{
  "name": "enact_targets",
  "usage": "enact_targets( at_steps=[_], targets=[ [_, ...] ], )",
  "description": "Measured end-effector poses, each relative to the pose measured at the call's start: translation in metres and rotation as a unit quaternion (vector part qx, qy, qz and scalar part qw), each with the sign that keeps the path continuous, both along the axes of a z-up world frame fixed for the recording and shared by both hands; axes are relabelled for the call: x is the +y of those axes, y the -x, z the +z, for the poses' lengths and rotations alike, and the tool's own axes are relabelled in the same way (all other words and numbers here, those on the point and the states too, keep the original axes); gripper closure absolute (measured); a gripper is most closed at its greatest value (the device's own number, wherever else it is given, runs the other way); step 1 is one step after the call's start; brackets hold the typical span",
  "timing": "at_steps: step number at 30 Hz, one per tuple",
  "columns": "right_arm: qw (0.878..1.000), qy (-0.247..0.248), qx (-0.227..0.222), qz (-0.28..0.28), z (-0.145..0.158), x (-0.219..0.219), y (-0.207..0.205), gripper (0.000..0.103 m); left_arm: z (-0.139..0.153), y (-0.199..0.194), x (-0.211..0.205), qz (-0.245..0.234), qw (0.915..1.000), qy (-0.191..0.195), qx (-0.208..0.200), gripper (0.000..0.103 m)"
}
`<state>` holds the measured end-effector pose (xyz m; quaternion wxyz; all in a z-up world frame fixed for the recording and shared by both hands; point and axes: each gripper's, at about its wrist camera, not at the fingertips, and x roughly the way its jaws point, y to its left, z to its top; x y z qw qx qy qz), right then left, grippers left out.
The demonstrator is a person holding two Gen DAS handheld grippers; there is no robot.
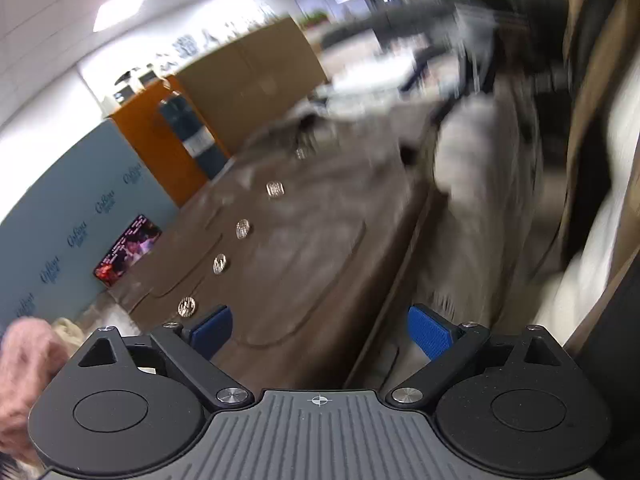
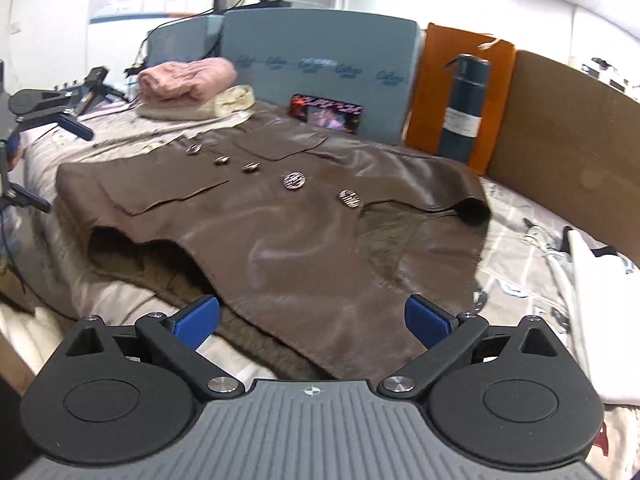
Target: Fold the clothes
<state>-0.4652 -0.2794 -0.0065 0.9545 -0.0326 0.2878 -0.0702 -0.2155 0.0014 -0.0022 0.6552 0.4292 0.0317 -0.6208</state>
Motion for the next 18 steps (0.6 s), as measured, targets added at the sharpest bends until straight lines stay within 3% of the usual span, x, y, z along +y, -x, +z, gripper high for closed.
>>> enact_targets(
  at_steps=[3,7,11,18],
  targets=[
    [1.000,-0.003,0.008,0.015,-0.003,0.003,-0.002,0.003,-0.014,0.009,-0.012,0.006,0.9983,-0.013,-0.057,0.006],
    [0.999,-0.012,0.015,0.032,-0.008,0.004,-0.007,0.003,-0.017,0.005,-0.019,-0.002,0.9983,0.010,-0.057,0.007],
    [0.999,-0.010,0.025,0.042,-0.013,0.007,-0.011,0.003,-0.013,-0.008,-0.020,0.014,0.9981,0.050,-0.032,0.014],
    [0.998,0.022,0.041,0.037,-0.016,0.009,-0.019,0.002,0.003,-0.042,-0.023,0.054,0.9915,0.103,0.059,0.014]
  ],
)
